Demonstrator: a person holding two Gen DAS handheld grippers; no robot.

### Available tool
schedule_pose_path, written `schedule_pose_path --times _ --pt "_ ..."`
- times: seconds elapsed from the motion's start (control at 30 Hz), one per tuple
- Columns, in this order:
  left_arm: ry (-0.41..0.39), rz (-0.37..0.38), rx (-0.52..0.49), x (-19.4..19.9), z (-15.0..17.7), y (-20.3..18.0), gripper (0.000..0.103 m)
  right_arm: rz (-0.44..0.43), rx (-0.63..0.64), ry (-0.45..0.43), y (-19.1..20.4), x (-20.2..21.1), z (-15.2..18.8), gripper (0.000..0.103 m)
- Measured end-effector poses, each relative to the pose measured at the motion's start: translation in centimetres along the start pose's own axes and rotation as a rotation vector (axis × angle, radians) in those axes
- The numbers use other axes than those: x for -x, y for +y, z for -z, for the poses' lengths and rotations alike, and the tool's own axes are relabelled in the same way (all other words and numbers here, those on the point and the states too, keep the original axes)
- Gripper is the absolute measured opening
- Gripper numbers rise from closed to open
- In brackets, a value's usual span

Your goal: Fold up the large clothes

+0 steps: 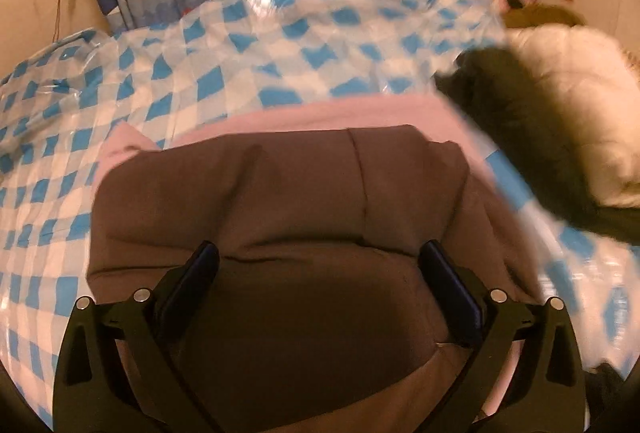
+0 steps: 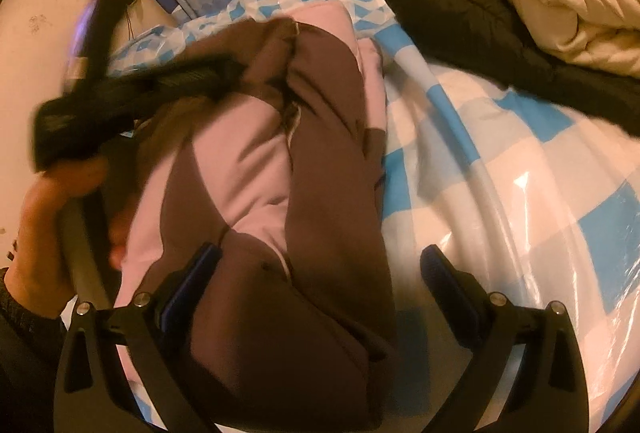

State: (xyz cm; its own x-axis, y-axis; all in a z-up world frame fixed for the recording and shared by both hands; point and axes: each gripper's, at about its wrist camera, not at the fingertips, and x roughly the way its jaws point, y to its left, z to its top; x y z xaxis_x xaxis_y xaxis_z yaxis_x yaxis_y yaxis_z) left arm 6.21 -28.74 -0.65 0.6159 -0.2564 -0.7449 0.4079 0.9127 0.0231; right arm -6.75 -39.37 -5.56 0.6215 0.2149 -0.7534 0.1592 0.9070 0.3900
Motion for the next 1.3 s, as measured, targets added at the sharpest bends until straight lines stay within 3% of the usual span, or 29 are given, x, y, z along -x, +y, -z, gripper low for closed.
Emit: schedule_pose_path --times 0.03,0.1,0.17,0.23,0.3,0.37,0.47,0.53,0.63,0.7,0.8,0.87,0.97,1.1,1.2,1.3 --pt "-0.037 0.03 0.007 1.5 -0.4 0.3 0.097 -0.013 -0.007 0.002 -0.2 0.2 0.0 0.096" --pt "-0.149 0.016 0.023 4.8 -1.1 0.2 0.097 -0.021 -0.004 0.001 -0.4 0.4 -0.3 0.096" --pt "-0.185 0.028 0.016 4.8 -2.8 -0.3 0.097 -0.025 -0.001 0.002 -0.4 0.4 -0.4 0.096" --pt "-0.115 0.032 0.015 2.2 -3.8 -0.8 0.097 -0.024 0.003 0.002 -0.4 0.4 -0.3 0.096" --pt "0.05 0.011 -0.004 -3.5 -3.5 -1.3 0.097 -0.004 0.005 -0.002 -0.7 0.4 -0.3 0.096" --pt "0.097 -0.034 -0.025 -5.9 -3.6 -1.9 0.097 0.0 -0.01 0.0 -1.0 0.1 -0.5 0.096" --pt "0.122 -0.061 -0.069 -6.2 -3.8 -2.7 0.097 -0.013 -0.014 0.012 -1.3 -0.3 -0.6 0.096" --pt "0.113 0.002 -0.038 -4.6 -3.8 -1.7 0.097 -0.061 -0.029 0.021 -1.6 -0.2 -0.8 0.096" --pt "0.088 0.219 0.122 2.2 -2.4 3.0 0.097 -0.214 -0.127 0.046 -3.3 0.4 -1.2 0.096" --pt "0.038 0.252 0.219 6.6 0.1 6.3 0.097 -0.314 -0.21 -0.009 -4.9 1.8 -1.7 0.096" --pt "0.023 0.269 0.355 11.3 4.9 12.7 0.097 -0.363 -0.29 -0.075 -6.3 3.1 -1.8 0.096" --pt "0.091 0.298 0.471 11.5 8.4 16.5 0.097 -0.375 -0.32 -0.068 -6.9 2.8 -1.9 0.096" --pt "0.159 0.332 0.595 10.5 12.4 19.2 0.096 -0.378 -0.343 -0.051 -7.0 2.3 -1.9 0.096" --pt "0.209 0.454 0.676 8.6 15.2 18.4 0.096 -0.458 -0.4 -0.001 -7.5 0.4 -2.5 0.096" --pt "0.224 0.469 0.665 7.5 15.8 16.6 0.097 -0.579 -0.42 0.034 -7.4 -0.5 -2.4 0.096" --pt "0.233 0.51 0.7 6.4 15.7 16.3 0.097 -0.552 -0.389 0.062 -6.6 -1.1 -2.1 0.096"
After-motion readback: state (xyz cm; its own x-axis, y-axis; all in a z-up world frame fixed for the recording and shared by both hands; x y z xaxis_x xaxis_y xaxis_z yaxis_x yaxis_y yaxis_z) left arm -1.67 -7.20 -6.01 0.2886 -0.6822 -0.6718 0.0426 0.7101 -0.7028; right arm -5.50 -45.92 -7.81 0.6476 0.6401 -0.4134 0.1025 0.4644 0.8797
